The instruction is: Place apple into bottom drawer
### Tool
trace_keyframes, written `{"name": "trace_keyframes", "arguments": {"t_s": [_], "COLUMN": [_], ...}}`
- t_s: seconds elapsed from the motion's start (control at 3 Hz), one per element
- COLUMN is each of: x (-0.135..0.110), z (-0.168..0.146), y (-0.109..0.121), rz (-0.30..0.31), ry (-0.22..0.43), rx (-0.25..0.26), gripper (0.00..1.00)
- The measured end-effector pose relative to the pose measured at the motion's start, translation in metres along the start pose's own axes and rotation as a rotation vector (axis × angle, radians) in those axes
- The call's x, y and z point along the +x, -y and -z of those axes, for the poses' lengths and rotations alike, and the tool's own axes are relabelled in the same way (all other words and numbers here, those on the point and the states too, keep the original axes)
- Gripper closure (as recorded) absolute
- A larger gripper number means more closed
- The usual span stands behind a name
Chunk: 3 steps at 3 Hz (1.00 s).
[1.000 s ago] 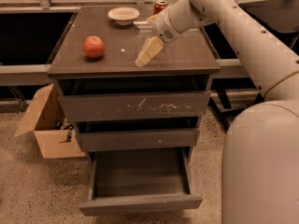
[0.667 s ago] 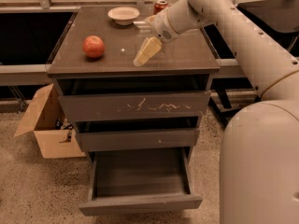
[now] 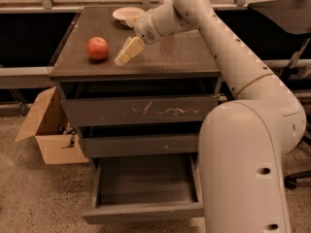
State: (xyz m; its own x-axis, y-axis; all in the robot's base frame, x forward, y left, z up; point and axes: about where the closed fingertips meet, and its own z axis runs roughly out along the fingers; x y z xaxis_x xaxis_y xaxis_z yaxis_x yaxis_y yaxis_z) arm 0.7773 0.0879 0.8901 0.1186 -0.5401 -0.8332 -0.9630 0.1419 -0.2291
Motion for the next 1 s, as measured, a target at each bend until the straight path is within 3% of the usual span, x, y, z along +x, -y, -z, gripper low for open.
{"name": "trace_keyframes", "arguments": {"t_s": [0.33,0.67,1.0], "x": [-0.013,-0.016,-0.020], "z": [-0.023,-0.046,-0.066], "y": [0.008,0.014,0.014], "rz": [-0.040,-0.119,-0.179], "ry": [0.030,0.036,0.049], "rx": [0.023,0.065,0.067], "gripper": [0.00,0.00,0.00]}}
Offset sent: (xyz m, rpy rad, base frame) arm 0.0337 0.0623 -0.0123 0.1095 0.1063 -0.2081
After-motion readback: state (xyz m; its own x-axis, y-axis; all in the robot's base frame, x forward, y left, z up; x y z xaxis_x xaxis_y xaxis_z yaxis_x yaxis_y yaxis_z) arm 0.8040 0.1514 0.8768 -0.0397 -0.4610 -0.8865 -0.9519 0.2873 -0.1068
